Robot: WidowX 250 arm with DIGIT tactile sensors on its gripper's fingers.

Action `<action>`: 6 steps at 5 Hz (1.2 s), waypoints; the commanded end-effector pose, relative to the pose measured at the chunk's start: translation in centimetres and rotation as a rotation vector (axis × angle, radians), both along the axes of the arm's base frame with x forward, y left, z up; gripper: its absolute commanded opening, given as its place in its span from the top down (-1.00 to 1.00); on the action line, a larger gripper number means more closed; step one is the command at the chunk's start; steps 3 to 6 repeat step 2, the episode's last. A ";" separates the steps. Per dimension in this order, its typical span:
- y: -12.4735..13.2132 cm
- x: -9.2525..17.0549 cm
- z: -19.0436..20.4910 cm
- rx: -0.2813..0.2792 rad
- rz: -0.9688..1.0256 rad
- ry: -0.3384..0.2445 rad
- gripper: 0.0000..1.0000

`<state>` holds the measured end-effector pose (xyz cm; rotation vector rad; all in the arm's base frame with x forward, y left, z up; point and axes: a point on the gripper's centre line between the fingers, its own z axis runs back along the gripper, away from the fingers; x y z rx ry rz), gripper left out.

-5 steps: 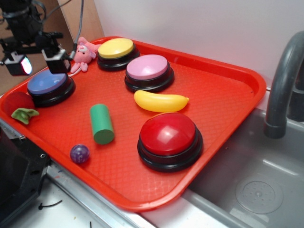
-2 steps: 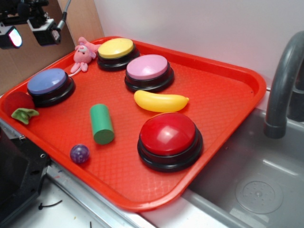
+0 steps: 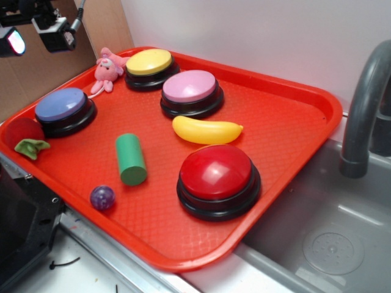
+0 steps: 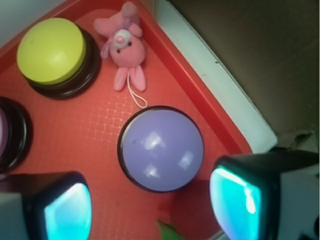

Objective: Push the purple button.

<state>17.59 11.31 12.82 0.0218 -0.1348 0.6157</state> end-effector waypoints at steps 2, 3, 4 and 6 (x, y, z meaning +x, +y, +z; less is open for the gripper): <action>-1.0 0.9 2.4 0.060 -0.099 -0.078 -1.00; -1.0 0.9 2.4 0.060 -0.099 -0.078 -1.00; -1.0 0.9 2.4 0.060 -0.099 -0.078 -1.00; -1.0 0.9 2.4 0.060 -0.099 -0.078 -1.00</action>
